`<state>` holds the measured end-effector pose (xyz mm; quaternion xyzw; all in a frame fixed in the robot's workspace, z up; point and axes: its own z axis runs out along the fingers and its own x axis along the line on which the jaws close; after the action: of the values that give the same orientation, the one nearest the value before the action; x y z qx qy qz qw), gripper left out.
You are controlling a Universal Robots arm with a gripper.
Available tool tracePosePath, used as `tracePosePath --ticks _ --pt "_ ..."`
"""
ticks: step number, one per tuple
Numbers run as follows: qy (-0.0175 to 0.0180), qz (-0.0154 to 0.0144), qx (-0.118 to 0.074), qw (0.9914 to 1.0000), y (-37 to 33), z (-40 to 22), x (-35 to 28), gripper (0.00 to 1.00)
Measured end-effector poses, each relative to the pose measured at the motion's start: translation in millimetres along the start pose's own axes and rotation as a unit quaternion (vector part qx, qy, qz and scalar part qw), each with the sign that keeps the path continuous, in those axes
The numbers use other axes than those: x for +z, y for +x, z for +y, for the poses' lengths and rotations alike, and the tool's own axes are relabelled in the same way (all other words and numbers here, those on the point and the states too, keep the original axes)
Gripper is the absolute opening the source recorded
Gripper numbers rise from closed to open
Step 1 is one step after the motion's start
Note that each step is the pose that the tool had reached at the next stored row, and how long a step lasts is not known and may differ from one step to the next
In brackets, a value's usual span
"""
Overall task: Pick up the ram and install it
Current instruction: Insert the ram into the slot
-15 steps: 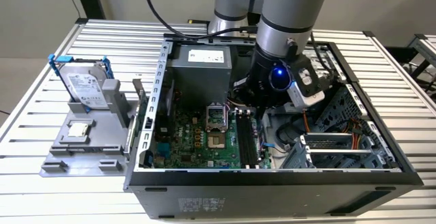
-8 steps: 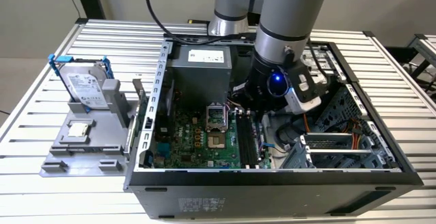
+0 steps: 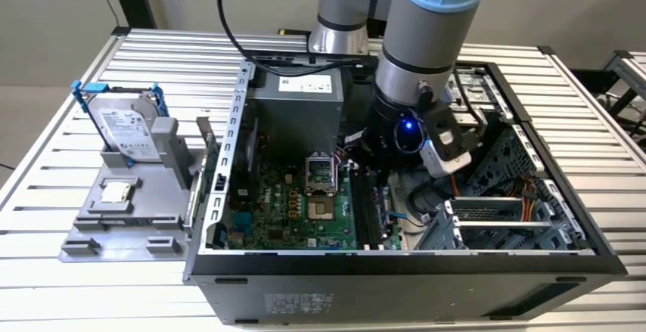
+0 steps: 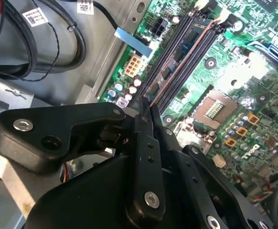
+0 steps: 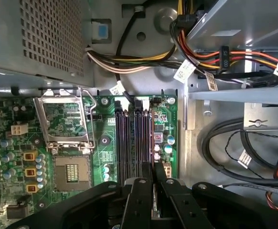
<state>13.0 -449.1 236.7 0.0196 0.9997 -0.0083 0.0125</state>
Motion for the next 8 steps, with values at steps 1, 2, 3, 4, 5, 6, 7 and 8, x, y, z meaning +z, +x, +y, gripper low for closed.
tracePosePath --ticks 1,2,3,4,5,6,7,8 --pt "0.0001 0.0001 0.0 1.0 0.0 0.0 -0.1 0.0" --pt "0.0001 0.0002 0.0 1.0 0.0 -0.1 0.0 0.0" --pt "0.0 0.0002 0.0 1.0 -0.1 -0.5 0.9 0.0" --pt "-0.0002 0.0001 0.0 1.0 0.0 -0.5 2.6 0.0" --pt "-0.0001 0.0001 -0.002 1.0 0.0 -0.6 4.4 0.0" --pt "-0.0001 0.0001 -0.003 0.99999 0.0 -1.0 6.2 0.0" --pt "-0.0001 0.0002 -0.005 0.99999 0.0 -1.9 7.2 0.0" --pt "-0.0001 0.0002 -0.007 0.99997 0.0 -2.6 7.8 0.0"
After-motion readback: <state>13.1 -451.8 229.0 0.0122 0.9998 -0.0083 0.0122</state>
